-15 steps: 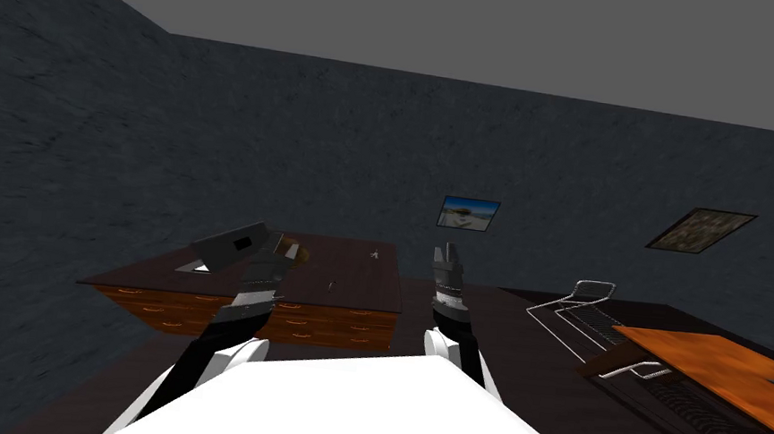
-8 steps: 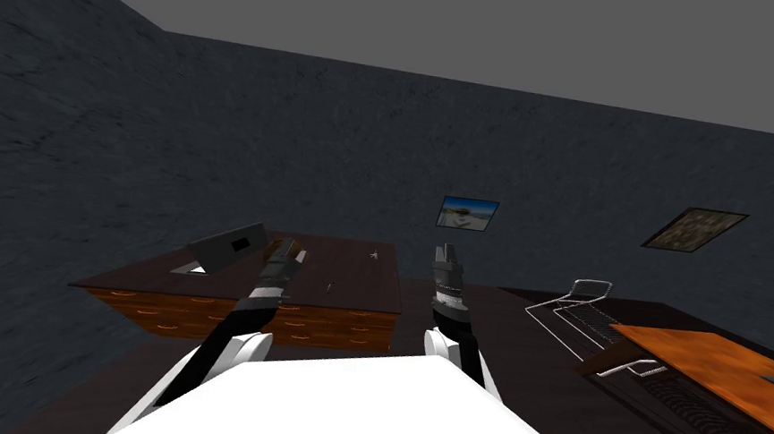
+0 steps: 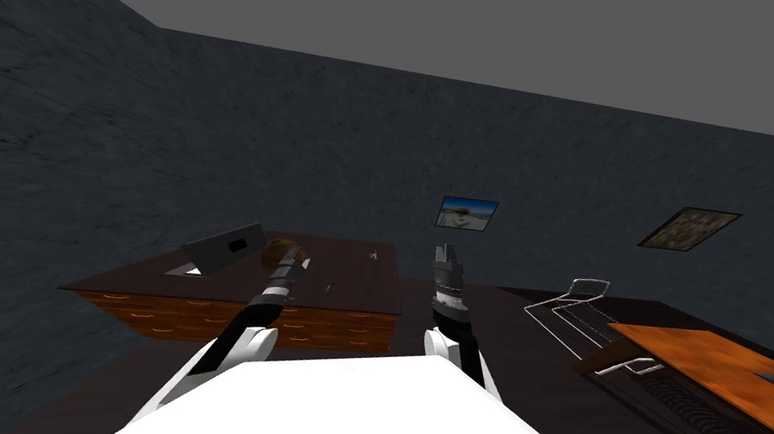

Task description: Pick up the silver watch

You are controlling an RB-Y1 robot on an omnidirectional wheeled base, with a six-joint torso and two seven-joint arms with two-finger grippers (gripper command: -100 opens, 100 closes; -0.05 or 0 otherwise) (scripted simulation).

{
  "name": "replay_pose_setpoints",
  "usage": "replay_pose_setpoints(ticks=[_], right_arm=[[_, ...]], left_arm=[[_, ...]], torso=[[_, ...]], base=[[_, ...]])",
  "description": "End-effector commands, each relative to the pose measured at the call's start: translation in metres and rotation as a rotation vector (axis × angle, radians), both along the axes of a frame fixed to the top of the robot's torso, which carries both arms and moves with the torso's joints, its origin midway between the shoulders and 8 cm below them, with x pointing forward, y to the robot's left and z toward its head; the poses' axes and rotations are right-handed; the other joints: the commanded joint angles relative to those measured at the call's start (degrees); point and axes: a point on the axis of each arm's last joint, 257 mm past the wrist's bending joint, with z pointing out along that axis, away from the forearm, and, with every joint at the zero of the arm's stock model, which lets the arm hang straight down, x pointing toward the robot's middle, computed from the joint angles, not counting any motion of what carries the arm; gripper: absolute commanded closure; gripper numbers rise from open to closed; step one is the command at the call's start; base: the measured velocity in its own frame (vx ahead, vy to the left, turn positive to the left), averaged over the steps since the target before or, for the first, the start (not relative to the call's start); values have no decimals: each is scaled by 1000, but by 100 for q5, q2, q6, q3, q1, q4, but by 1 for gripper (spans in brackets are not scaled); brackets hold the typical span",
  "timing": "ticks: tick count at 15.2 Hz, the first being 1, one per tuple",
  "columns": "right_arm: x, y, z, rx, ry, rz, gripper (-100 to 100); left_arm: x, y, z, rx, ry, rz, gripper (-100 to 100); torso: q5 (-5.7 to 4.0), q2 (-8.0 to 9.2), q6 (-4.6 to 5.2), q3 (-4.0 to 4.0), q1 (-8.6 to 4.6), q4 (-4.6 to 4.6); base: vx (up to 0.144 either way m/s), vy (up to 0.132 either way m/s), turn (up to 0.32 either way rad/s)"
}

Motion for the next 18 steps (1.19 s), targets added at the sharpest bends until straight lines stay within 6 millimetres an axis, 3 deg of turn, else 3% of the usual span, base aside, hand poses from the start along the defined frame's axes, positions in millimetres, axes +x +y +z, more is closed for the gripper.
replay_pose_setpoints(ticks=[1,2,3,4,9,11,12,13,16,18], right_arm=[[0,0,0,0,0,0,0],[0,0,0,0,0,0,0],[0,0,0,0,0,0,0],[0,0,0,0,0,0,0],[0,0,0,0,0,0,0],[0,0,0,0,0,0,0],[0,0,0,0,0,0,0],[0,0,0,0,0,0,0],[0,0,0,0,0,0,0],[0,0,0,0,0,0,0]], left_arm=[[10,7,-22,-58,59,-1,-100],[10,7,-22,-58,59,-1,-100],[16,11,-40,-101,101,0,-100],[16,11,-40,-101,101,0,-100],[33,20,-88,-243,214,5,-100],[32,22,-97,-246,230,10,-100],[36,24,-115,-297,271,15,-100],[36,24,-116,-298,273,16,-100],[43,26,-152,-404,354,29,-100],[47,25,-164,-457,383,32,-100]], torso=[[0,0,0,0,0,0],[0,0,1,0,0,0],[0,0,0,0,0,0],[0,0,0,0,0,0],[0,-1,0,0,1,0],[0,-1,1,-1,-1,0],[0,0,0,0,-1,0],[0,0,1,0,0,0],[0,-1,1,0,0,0],[0,-2,0,-1,0,0]], base=[[11,3,-11],[10,3,-11],[13,2,-9],[13,2,-10],[14,3,-11],[12,2,-9],[11,3,-9],[12,3,-12],[15,4,-13],[20,6,-14]])
